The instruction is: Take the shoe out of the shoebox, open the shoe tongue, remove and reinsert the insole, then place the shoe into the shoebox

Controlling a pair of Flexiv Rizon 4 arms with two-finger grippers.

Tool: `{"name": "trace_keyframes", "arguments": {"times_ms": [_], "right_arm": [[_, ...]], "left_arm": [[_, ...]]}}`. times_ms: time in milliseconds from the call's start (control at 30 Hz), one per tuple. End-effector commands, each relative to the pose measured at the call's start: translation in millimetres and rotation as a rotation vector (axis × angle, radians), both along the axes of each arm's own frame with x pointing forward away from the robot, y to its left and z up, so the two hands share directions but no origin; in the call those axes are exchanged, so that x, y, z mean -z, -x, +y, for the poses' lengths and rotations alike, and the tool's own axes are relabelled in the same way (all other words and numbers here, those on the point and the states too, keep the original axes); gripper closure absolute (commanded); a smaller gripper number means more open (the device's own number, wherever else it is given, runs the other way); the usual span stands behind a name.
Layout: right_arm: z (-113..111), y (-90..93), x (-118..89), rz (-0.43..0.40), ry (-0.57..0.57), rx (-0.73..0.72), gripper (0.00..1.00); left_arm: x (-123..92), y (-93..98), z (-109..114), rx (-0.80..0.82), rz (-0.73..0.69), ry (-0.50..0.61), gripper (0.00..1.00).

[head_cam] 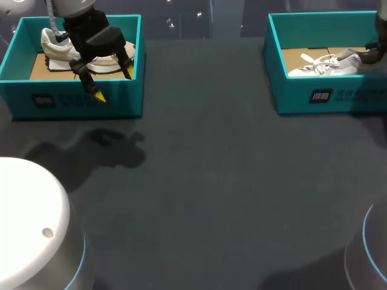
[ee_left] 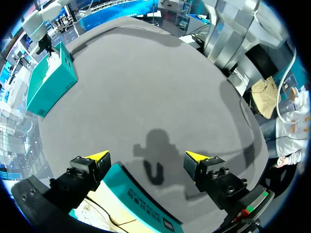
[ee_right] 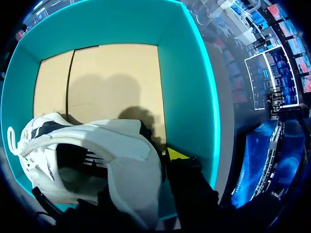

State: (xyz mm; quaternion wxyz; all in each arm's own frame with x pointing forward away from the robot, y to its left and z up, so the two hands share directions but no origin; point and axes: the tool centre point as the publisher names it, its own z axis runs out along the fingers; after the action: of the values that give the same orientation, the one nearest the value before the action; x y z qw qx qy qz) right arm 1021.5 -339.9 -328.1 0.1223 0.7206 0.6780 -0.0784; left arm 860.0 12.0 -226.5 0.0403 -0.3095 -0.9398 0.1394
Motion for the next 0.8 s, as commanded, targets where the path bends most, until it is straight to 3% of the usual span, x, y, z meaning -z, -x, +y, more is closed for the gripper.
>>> {"name": "trace_keyframes", "arguments": {"times_ms": [33,800], "right_arm": [[-0.8,-4.5,8.7,0.011,-0.015,-0.003,1.00],[-6.8,-2.4,38.7,0.056,-0.072,0.032,1.00]], "left_arm": [[-0.2,-0.2,-0.1,0.001,0.000,-0.002,0.00],[-0.2,-0.2,-0.1,0.001,0.000,-0.002,0.00]]}}
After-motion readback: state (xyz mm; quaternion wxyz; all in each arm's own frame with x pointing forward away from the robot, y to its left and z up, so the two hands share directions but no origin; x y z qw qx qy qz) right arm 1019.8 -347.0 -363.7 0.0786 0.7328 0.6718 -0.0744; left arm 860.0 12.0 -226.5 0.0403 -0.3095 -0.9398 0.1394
